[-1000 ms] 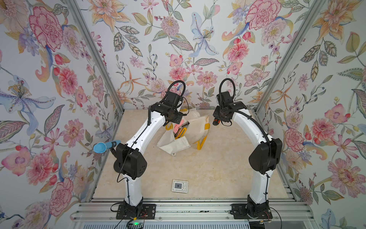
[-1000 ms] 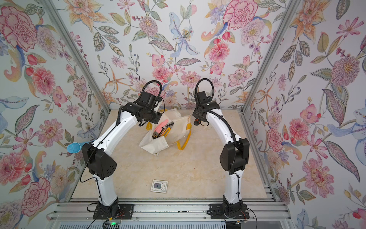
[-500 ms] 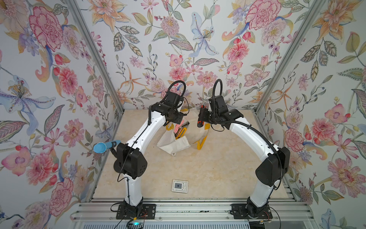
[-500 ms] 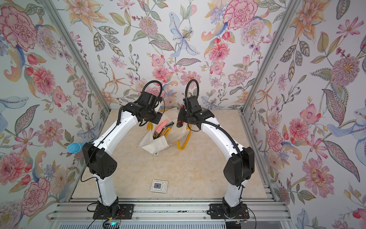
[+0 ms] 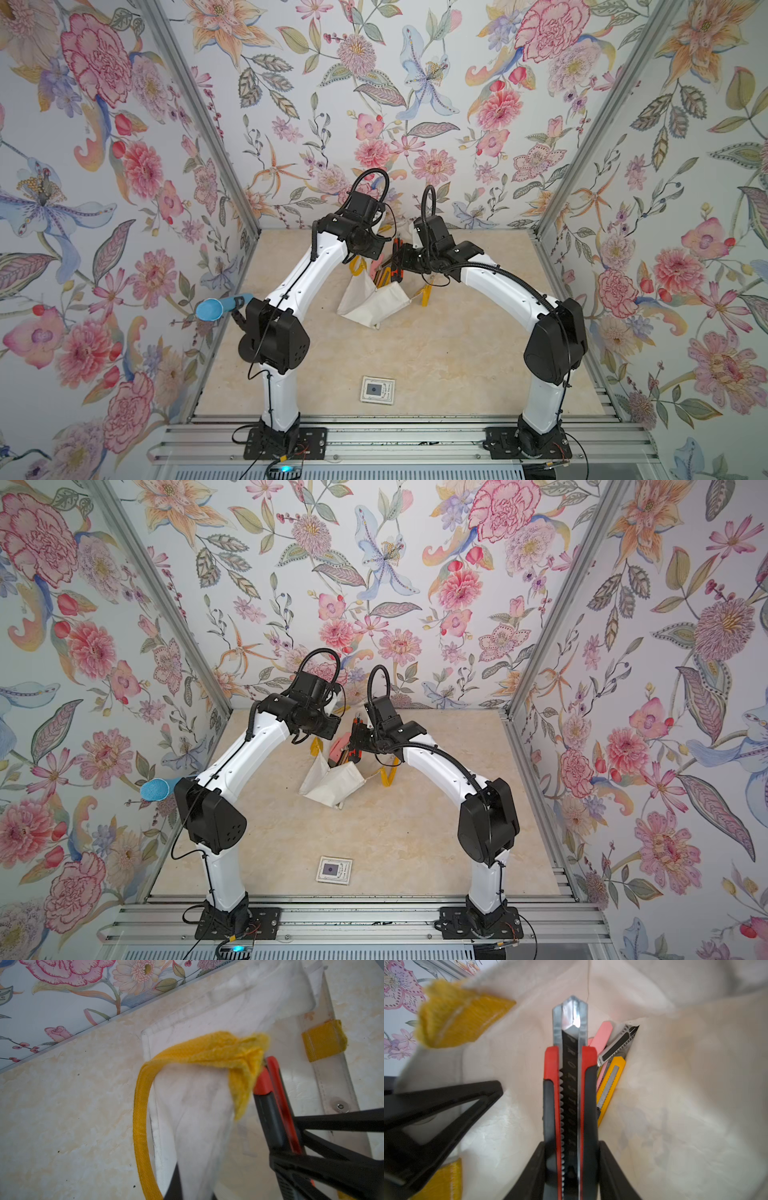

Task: Place the art knife into the pouch
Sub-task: Place the utility knife in the pouch.

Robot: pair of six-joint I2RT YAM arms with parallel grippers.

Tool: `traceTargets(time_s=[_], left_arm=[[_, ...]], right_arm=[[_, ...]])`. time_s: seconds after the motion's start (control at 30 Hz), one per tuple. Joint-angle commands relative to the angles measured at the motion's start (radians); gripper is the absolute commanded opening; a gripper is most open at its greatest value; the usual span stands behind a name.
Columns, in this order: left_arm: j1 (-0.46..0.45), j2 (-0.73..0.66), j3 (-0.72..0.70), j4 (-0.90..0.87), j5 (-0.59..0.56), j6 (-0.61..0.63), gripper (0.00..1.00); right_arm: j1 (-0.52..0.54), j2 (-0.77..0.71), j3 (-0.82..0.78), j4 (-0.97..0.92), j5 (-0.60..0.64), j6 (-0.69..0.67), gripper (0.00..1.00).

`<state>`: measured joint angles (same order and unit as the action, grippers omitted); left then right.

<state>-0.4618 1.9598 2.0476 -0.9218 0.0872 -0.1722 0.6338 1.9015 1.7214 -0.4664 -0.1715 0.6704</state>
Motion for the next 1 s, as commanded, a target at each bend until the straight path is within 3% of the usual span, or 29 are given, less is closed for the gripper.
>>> traceTargets(time_s=[0.0, 0.2, 0.37, 0.77, 0.97], left_arm=[[-0.006, -0.024, 0.011, 0.046, 0.02, -0.001, 0.0], [-0.008, -0.019, 0.017, 0.049, 0.017, -0.006, 0.0], [-0.008, -0.02, 0.014, 0.048, 0.01, -0.01, 0.0], [-0.009, 0.005, 0.041, 0.046, 0.006, -0.015, 0.0], [-0.008, 0.012, 0.043, 0.05, 0.007, -0.018, 0.0]], right_arm=[[0.003, 0.031, -0.004, 0.018, -0.034, 0.015, 0.26], [-0.006, 0.054, 0.0, 0.019, -0.043, 0.014, 0.29], [-0.023, 0.053, 0.006, 0.018, -0.034, 0.012, 0.63], [-0.089, -0.002, 0.022, 0.019, -0.018, -0.024, 0.69], [-0.185, -0.084, 0.024, 0.005, -0.016, -0.077, 0.76]])
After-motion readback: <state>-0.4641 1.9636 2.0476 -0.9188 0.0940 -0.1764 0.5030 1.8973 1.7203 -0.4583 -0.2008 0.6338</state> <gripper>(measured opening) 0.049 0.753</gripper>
